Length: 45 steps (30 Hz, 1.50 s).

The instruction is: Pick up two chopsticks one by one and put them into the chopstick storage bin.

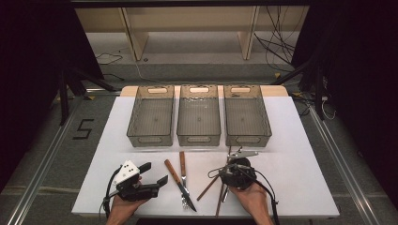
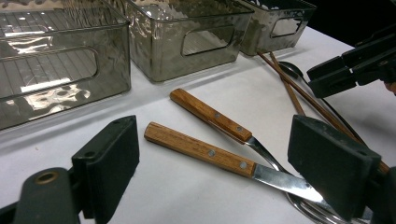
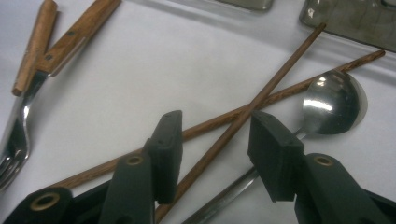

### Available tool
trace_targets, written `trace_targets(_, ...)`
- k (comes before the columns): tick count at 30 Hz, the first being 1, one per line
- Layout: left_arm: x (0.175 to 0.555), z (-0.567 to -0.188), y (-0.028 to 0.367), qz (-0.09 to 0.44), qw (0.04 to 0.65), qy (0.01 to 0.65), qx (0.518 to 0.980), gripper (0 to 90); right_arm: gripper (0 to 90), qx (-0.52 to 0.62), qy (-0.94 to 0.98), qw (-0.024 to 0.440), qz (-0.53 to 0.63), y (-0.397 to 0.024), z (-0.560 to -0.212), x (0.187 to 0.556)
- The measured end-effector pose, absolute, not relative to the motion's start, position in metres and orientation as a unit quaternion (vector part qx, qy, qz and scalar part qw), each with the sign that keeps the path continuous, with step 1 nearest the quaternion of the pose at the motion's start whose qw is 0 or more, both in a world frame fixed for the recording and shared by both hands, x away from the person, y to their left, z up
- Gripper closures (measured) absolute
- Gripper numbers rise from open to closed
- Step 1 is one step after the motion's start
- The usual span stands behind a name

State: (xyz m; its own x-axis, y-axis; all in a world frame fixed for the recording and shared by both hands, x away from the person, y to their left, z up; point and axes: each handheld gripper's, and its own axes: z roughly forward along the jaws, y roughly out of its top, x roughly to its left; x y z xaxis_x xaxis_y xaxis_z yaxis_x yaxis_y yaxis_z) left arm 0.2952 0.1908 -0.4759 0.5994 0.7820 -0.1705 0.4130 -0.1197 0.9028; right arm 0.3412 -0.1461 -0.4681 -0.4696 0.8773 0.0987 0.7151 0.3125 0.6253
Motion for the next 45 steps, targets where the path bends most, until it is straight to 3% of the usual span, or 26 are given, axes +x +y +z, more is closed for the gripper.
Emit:
trace_targets(15,0.295,-0.476,0.191,0.179,0.523,0.412,0.725,16.4,60.7,0.503,0.808,0.120,0.283,-0.139,-0.480,0.342)
trace_targets(24,0.295,-0.476,0.191,0.179,0.523,0.410,0.725,16.4,67.5,0.519,0.799,0.143,0.267,-0.131,-0.480,0.337)
trace_targets(28,0.295,-0.476,0.191,0.179,0.525,0.410,0.724,16.4,72.7,0.526,0.794,0.123,0.277,-0.131,-0.480,0.334)
trace_targets(35,0.295,-0.475,0.191,0.179,0.525,0.409,0.725,16.4,74.8,0.531,0.791,0.131,0.274,-0.127,-0.480,0.331)
trace_targets(39,0.295,-0.475,0.191,0.179,0.525,0.409,0.724,16.4,83.6,0.541,0.785,0.122,0.278,-0.127,-0.481,0.332)
trace_targets(45,0.295,-0.475,0.191,0.179,0.525,0.409,0.725,16.4,84.2,0.548,0.778,0.119,0.284,-0.128,-0.481,0.331)
